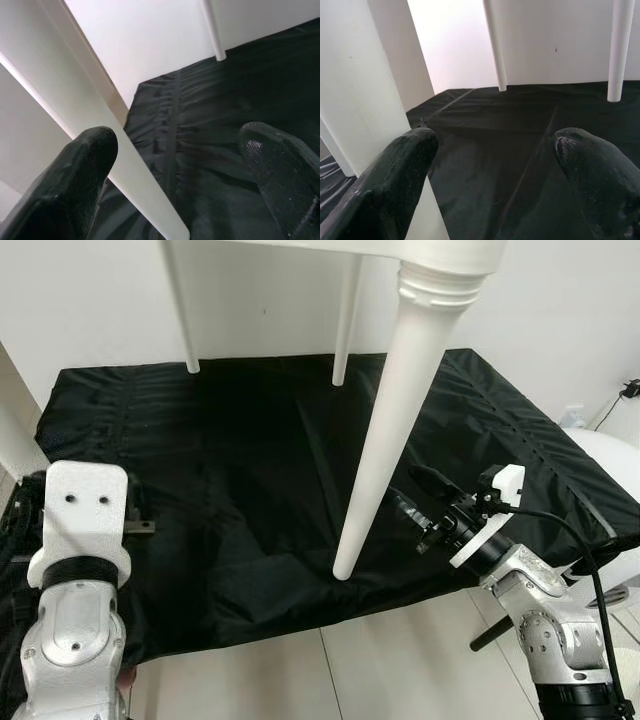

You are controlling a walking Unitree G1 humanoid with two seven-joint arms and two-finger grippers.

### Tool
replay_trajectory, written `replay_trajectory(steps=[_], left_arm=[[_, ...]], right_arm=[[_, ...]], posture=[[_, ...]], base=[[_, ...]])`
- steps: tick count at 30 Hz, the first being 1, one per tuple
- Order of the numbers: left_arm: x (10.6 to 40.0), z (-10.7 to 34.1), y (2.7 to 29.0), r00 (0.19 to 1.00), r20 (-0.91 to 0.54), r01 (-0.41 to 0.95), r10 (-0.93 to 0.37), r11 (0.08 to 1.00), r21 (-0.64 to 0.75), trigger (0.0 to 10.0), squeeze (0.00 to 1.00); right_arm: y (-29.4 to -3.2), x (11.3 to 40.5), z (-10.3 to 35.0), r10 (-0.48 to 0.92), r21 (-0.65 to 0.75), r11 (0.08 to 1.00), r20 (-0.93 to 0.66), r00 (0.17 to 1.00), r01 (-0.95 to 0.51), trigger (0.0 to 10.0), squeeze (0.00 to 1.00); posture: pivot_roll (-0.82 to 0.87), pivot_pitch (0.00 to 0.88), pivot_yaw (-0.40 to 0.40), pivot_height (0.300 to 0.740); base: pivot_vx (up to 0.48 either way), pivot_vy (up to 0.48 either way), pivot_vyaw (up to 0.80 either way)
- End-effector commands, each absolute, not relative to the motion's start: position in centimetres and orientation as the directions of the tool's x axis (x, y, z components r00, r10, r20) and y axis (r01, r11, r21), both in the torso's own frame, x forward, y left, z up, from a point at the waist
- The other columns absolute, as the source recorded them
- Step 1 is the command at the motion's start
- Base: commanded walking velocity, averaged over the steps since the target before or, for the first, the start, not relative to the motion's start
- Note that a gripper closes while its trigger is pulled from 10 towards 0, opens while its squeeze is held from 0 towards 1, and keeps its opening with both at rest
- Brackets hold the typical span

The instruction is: Building children table

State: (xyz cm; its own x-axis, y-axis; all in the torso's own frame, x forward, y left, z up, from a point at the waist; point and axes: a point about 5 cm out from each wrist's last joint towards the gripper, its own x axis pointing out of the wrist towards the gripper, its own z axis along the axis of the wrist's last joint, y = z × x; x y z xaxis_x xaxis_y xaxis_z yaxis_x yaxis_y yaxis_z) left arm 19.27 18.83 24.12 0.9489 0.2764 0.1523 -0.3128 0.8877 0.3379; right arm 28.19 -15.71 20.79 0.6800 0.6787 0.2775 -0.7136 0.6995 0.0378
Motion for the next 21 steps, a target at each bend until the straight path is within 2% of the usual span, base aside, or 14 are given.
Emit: replay_trajectory(steps=[1,4,5,6,8,9,11,15,17,20,21], left_arm=[[18.7,24.3,18.7,0.931,0.189,-0.36,0.313,0.877,0.318,10.0,0.0],[18.6,24.1,18.4,0.938,0.188,-0.338,0.292,0.891,0.302,10.0,0.0],[18.6,24.0,17.7,0.957,0.194,-0.267,0.216,0.919,0.291,10.0,0.0],[18.6,24.0,17.7,0.957,0.194,-0.267,0.216,0.919,0.291,10.0,0.0],[18.5,22.9,14.8,0.985,0.146,0.042,-0.095,0.942,0.332,10.0,0.0],[18.5,22.9,14.8,0.985,0.146,0.042,-0.095,0.942,0.332,10.0,0.0],[18.2,21.9,13.5,0.964,0.101,0.2,-0.247,0.918,0.342,10.0,0.0],[18.7,20.3,13.3,0.95,0.022,0.279,-0.311,0.878,0.389,10.0,0.0],[19.0,19.7,13.5,0.944,0.004,0.303,-0.33,0.872,0.385,10.0,0.0],[19.1,19.5,13.5,0.94,-0.001,0.316,-0.34,0.873,0.372,10.0,0.0],[19.1,19.0,13.7,0.93,-0.022,0.35,-0.366,0.866,0.358,10.0,0.0]], right_arm=[[-15.0,28.2,20.3,0.715,0.036,0.668,0.243,0.655,-0.743,10.0,0.0],[-14.8,28.3,20.3,0.725,0.037,0.657,0.24,0.645,-0.753,10.0,0.0],[-14.5,28.0,20.1,0.756,0.032,0.625,0.224,0.615,-0.78,10.0,0.0],[-14.5,28.0,20.1,0.756,0.032,0.625,0.224,0.615,-0.78,10.0,0.0],[-14.6,27.6,19.7,0.803,0.02,0.575,0.176,0.569,-0.818,10.0,0.0],[-14.6,27.6,19.7,0.803,0.02,0.575,0.176,0.569,-0.818,10.0,0.0],[-14.9,27.2,19.5,0.825,0.012,0.551,0.146,0.546,-0.835,10.0,0.0],[-15.7,27.1,19.3,0.821,-0.01,0.563,0.114,0.559,-0.826,10.0,0.0],[-16.5,27.1,19.4,0.792,-0.014,0.603,0.123,0.598,-0.797,10.0,0.0],[-16.7,26.8,19.5,0.792,-0.007,0.603,0.123,0.598,-0.798,10.0,0.0],[-16.8,25.9,19.2,0.813,0.003,0.576,0.104,0.574,-0.817,10.0,0.0]], posture=[[0.09,0.113,-0.061,0.74],[0.09,0.114,-0.062,0.74],[0.1,0.112,-0.066,0.74],[0.1,0.112,-0.066,0.74],[0.09,0.113,-0.065,0.74],[0.09,0.113,-0.065,0.74],[0.08,0.111,-0.06,0.74],[0.07,0.109,-0.05,0.74],[0.05,0.107,-0.033,0.74],[0.04,0.107,-0.026,0.74],[0.03,0.107,-0.015,0.74]], base=[[0.0,0.0,0.0],[0.0,0.0,0.0],[0.0,0.0,0.0],[0.0,0.0,0.0],[0.0,0.0,0.0],[0.0,0.0,0.0],[0.0,0.0,0.0],[0.0,0.0,0.0],[0.0,0.0,0.0],[0.0,0.0,0.0],[0.0,0.0,0.0]])
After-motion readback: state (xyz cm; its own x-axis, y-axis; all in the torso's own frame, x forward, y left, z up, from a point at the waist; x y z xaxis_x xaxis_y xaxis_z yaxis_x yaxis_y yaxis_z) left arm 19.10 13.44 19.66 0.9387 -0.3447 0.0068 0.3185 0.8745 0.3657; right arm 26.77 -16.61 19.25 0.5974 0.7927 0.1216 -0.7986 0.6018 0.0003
